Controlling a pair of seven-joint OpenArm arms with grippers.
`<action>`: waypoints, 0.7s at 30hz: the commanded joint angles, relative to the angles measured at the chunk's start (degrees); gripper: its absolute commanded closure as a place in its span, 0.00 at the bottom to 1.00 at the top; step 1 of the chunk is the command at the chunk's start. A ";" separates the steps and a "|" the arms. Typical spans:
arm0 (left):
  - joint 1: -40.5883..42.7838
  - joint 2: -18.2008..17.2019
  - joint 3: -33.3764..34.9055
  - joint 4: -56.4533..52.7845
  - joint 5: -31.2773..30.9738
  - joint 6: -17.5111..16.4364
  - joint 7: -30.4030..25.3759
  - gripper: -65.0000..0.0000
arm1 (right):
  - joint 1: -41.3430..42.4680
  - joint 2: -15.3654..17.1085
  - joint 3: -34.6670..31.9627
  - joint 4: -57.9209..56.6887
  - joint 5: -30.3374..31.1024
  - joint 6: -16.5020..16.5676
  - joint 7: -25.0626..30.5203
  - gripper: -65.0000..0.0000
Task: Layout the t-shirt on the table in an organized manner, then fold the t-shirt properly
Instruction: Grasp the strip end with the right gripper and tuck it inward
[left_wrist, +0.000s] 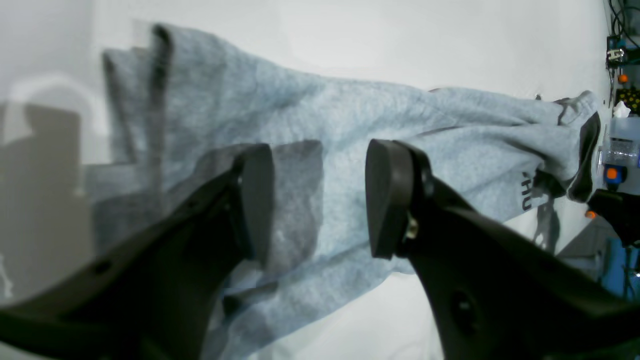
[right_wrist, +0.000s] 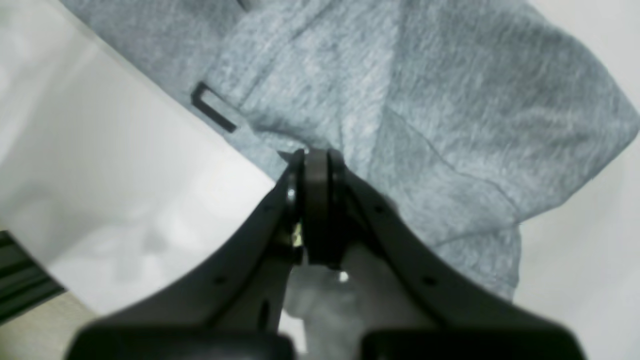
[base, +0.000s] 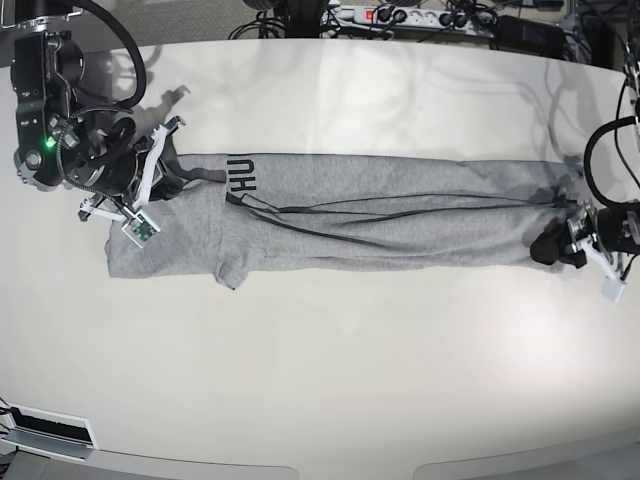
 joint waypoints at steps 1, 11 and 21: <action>-1.64 -1.81 -0.39 0.79 -1.18 -0.49 -0.48 0.52 | 0.63 0.79 0.28 0.02 -0.90 0.28 1.92 1.00; -1.88 -7.76 -0.39 0.79 -5.97 -0.49 0.61 0.52 | 3.06 0.83 0.44 -1.70 -6.10 -9.55 0.00 0.50; -1.75 -10.93 -0.42 0.79 -11.47 -0.49 3.23 0.70 | 7.65 -1.25 0.37 -1.60 1.09 -7.26 12.76 1.00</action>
